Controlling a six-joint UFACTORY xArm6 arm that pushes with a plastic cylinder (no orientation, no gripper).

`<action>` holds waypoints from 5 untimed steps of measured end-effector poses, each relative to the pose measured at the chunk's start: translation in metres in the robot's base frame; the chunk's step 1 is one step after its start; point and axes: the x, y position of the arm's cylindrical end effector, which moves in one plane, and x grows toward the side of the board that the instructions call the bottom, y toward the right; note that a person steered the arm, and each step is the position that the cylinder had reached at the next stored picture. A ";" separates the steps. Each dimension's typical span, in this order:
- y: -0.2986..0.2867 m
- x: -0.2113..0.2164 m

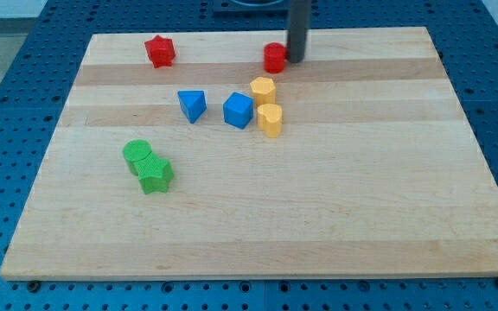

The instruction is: Place the red circle at the bottom right side of the red star

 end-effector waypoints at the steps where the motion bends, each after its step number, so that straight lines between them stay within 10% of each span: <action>1: -0.070 0.000; 5: -0.079 0.032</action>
